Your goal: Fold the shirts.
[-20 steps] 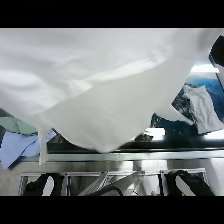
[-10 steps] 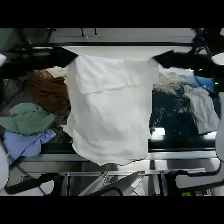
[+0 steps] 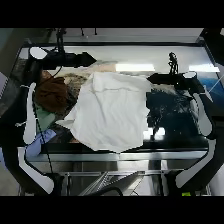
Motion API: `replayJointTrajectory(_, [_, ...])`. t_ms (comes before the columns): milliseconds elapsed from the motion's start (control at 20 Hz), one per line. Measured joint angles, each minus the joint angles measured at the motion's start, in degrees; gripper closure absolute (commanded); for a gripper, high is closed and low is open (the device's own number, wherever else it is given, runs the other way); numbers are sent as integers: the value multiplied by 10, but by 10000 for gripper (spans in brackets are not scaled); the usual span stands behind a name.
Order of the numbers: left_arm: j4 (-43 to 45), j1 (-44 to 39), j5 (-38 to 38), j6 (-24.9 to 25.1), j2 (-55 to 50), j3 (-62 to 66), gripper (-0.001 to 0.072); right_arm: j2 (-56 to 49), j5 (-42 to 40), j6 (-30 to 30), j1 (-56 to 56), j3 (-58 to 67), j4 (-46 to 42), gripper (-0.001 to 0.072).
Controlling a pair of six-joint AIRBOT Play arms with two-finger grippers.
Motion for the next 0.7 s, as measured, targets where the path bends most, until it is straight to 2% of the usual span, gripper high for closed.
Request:
replayJointTrajectory(150, [11, 38, -54, -53, 25, -20, 36, -5, -2, 16, -16, 0, -51, 321])
replayJointTrajectory(250, [49, 59, -92, -91, 58, -68, 36, -5, 14, 38, -29, 0, -94, 319])
replayJointTrajectory(300, [75, 65, -114, -109, 79, -106, 36, -6, 27, 48, -36, 0, -112, 291])
replayJointTrajectory(350, [97, 69, -132, -121, 101, -146, 36, -7, 45, 56, -42, 0, -127, 196])
replayJointTrajectory(450, [131, 72, -153, -139, 151, -249, 36, -9, 69, 68, -49, 0, -147, 197])
replayJointTrajectory(500, [144, 68, -162, -144, 180, -310, 36, -10, 80, 70, -50, 0, -152, 245])
replayJointTrajectory(550, [150, 63, -165, -151, 209, -367, 36, -13, 88, 73, -49, 0, -156, 258])
replayJointTrajectory(700, [167, 33, -148, -168, 301, -547, 36, -30, 88, 90, -45, 0, -159, 256])
